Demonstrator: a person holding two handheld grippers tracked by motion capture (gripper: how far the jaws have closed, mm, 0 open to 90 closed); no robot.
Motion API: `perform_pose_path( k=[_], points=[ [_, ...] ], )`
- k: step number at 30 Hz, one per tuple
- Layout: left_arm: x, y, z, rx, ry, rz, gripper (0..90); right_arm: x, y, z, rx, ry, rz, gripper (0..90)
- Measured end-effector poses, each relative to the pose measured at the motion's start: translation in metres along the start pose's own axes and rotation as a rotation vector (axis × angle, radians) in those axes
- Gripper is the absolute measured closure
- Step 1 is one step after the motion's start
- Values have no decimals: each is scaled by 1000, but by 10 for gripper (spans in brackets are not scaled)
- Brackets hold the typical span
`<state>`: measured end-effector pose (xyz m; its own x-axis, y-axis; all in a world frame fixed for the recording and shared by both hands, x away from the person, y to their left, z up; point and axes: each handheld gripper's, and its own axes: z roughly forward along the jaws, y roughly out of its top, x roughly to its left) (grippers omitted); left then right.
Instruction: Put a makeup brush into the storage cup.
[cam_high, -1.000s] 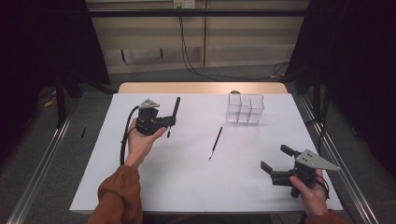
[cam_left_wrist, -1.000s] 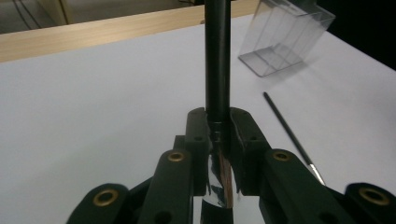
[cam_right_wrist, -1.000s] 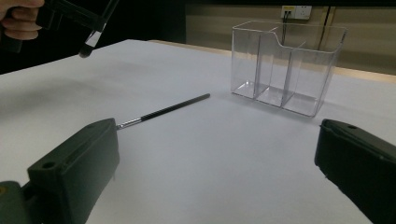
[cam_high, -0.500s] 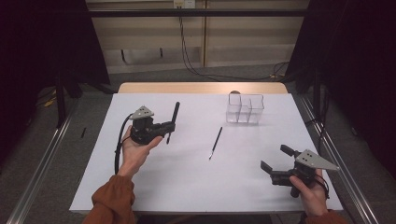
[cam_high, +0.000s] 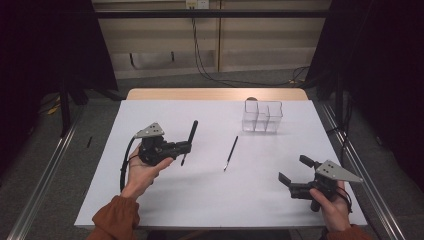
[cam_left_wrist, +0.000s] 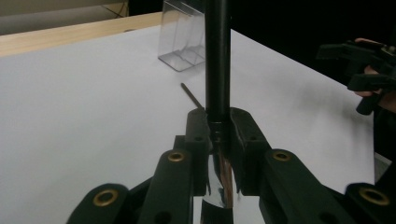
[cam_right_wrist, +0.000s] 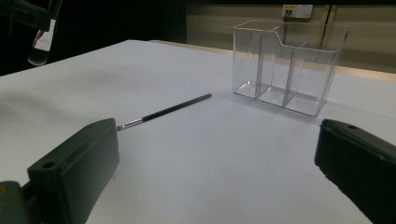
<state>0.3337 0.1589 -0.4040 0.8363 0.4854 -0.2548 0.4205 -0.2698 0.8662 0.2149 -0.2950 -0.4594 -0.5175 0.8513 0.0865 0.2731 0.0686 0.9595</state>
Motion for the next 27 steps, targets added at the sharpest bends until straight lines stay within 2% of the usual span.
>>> perform_pose_path(
  k=[4, 5, 10, 16, 19, 20, 25, 26, 27],
  points=[
    [-7, 0, 5, 29, -38, 19, 788, 1, 1, 2, 0, 22, -10, 0],
    [-12, 0, 7, 44, -73, 20, 788, 1, 2, 2, 6, 28, -12, 0],
    [-20, 3, 9, 53, -104, 25, 787, 3, 4, 5, 12, 40, -19, 0],
    [-26, 5, 12, 100, -141, 37, 788, 9, 8, 11, 30, 91, -39, 0],
    [-32, 4, 16, 145, -163, 66, 788, 14, 11, 16, 44, 120, -57, 0],
    [-35, 4, 19, 169, -177, 82, 788, 16, 15, 20, 53, 152, -65, 0],
    [-39, 6, 23, 192, -198, 93, 788, 19, 17, 27, 72, 166, -80, 0],
    [-41, 8, 24, 205, -211, 107, 788, 21, 18, 30, 93, 194, -84, 1],
    [-41, 8, 24, 205, -211, 107, 788, 21, 18, 30, 93, 194, -84, 1]
  ],
)
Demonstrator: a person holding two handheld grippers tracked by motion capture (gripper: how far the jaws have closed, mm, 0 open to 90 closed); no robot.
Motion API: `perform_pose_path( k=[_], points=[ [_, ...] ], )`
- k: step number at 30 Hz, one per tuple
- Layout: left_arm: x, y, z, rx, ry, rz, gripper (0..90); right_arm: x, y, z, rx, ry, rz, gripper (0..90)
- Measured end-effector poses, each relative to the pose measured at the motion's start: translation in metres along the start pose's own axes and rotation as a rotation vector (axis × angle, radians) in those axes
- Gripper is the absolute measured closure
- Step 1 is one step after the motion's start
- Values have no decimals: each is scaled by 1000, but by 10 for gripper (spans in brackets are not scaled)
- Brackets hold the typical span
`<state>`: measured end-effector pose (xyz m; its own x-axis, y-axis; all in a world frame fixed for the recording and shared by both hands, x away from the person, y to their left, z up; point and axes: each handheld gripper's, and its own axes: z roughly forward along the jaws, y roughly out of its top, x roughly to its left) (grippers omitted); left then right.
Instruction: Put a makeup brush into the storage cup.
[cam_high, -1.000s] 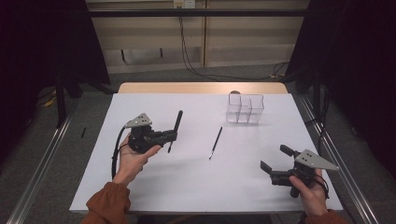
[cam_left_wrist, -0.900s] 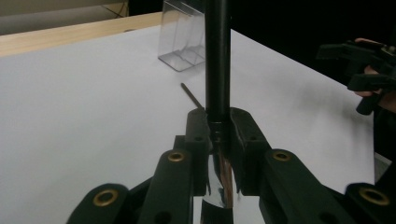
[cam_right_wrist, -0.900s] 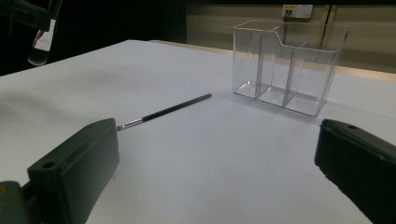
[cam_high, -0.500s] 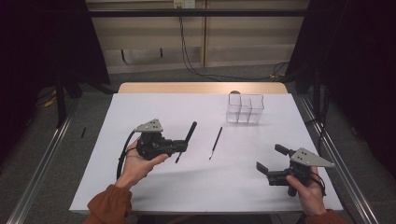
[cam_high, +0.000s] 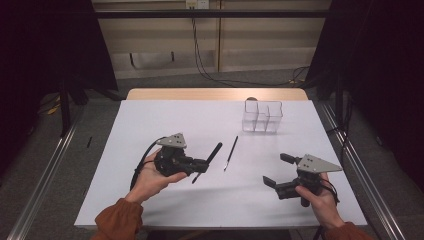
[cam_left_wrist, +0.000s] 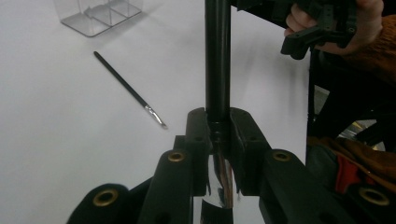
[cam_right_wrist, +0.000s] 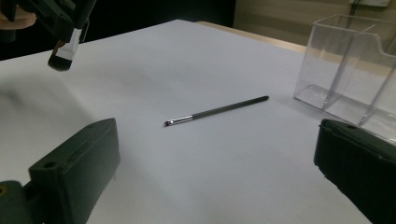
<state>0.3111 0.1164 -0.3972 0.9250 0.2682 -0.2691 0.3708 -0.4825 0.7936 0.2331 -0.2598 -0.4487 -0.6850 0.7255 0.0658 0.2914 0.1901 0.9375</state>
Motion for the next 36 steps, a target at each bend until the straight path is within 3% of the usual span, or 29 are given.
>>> perform_pose_path(
  k=[8, 20, 27, 36],
  points=[
    [-7, 6, 7, 56, -27, 26, 788, 5, 5, 9, 38, 54, -26, 3],
    [-18, 10, 18, 164, -42, 96, 788, 13, 16, 30, 81, 144, -42, 4],
    [-19, 11, 19, 188, -44, 100, 788, 19, 20, 40, 107, 193, -63, 4],
    [-21, 11, 21, 259, -53, 125, 788, 28, 28, 53, 158, 267, -102, 5]
  ],
)
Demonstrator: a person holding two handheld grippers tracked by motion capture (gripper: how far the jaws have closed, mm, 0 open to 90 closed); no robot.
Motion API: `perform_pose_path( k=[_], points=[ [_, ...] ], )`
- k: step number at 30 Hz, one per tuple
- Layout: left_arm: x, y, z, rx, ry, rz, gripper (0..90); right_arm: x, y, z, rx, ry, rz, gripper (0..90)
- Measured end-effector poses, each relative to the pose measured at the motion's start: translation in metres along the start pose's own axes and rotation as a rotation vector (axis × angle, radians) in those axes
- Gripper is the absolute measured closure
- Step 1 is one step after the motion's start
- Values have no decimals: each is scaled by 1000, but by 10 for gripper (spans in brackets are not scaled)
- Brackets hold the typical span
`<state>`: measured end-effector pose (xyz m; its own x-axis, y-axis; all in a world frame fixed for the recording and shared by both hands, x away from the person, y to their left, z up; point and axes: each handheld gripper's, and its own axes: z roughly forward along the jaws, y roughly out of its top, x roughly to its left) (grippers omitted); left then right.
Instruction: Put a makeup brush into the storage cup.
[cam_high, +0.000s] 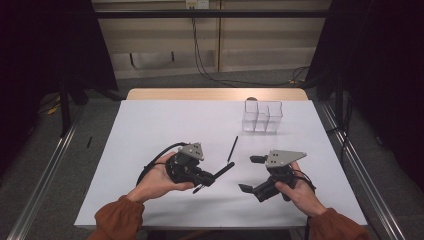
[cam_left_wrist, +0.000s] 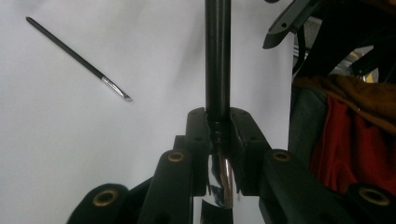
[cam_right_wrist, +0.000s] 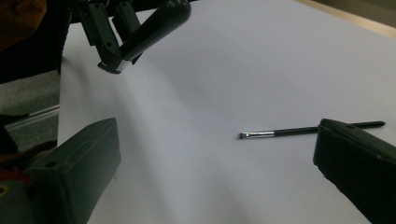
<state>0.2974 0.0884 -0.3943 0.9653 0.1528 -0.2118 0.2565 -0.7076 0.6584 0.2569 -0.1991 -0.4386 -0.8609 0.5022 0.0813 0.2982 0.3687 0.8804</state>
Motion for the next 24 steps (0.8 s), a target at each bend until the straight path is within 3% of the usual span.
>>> perform_pose_path(
  k=[7, 17, 24],
  points=[
    [-4, 2, 2, 63, -7, 24, 788, 2, 8, 13, 113, 96, -37, 15],
    [-5, 8, 6, 133, -21, 41, 788, 1, 17, 20, 170, 110, -62, 16],
    [-8, 15, 4, 169, -15, 65, 788, 2, 25, 28, 270, 151, -95, 23]
  ],
)
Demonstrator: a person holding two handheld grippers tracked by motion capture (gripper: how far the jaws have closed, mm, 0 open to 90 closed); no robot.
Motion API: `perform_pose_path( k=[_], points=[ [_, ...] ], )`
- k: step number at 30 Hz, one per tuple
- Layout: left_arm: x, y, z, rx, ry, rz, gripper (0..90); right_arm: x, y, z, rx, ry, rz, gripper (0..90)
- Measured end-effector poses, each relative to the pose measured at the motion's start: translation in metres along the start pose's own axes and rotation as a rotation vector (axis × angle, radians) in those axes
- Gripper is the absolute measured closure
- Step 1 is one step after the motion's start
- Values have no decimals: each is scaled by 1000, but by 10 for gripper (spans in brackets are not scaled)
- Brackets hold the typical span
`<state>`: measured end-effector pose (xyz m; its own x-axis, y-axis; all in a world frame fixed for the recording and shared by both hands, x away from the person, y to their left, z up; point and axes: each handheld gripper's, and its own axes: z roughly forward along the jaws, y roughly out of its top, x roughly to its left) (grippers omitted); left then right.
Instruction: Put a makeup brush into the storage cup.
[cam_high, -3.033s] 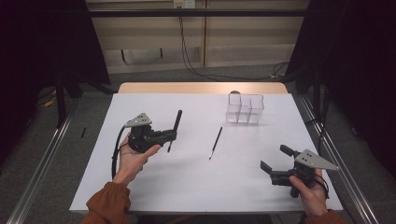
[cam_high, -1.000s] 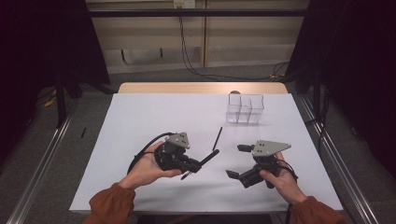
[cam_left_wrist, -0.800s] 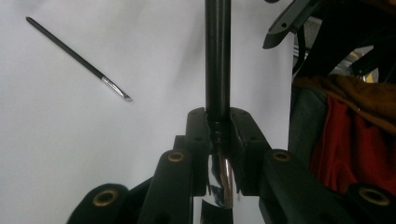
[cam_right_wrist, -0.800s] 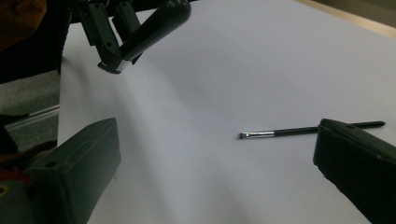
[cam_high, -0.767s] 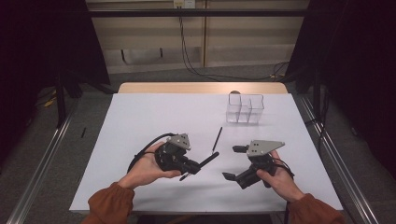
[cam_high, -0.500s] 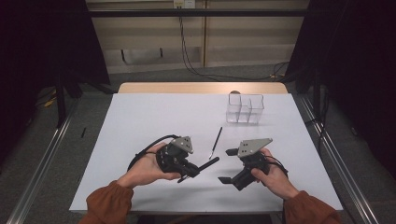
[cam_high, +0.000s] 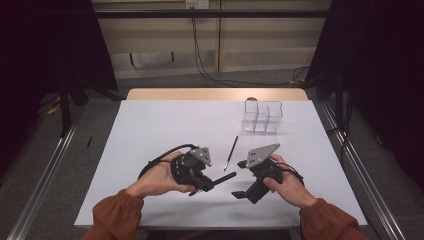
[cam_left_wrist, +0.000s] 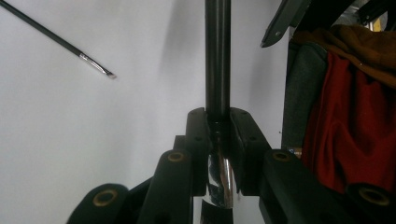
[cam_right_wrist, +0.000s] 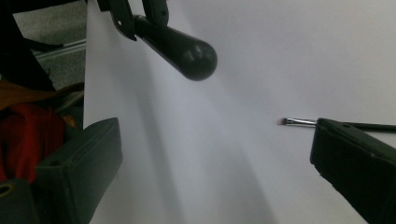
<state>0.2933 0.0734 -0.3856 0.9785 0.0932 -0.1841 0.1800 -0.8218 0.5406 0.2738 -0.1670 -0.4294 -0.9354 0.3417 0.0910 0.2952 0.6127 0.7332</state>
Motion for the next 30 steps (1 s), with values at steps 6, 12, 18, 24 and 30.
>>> perform_pose_path(
  k=[6, 12, 18, 24, 30],
  points=[
    [-1, 5, -1, 47, -10, 13, 788, -4, 11, 1, 70, 55, -20, 23],
    [0, 6, 1, 98, -14, 21, 788, -5, 16, 3, 128, 68, -44, 32],
    [-1, 5, 7, 145, -23, 27, 788, -8, 19, 8, 181, 99, -52, 35],
    [0, 5, 8, 168, -21, 26, 787, -10, 25, 11, 242, 99, -61, 39],
    [2, 5, 9, 189, -24, 25, 787, -10, 29, 15, 321, 108, -95, 78]
  ],
)
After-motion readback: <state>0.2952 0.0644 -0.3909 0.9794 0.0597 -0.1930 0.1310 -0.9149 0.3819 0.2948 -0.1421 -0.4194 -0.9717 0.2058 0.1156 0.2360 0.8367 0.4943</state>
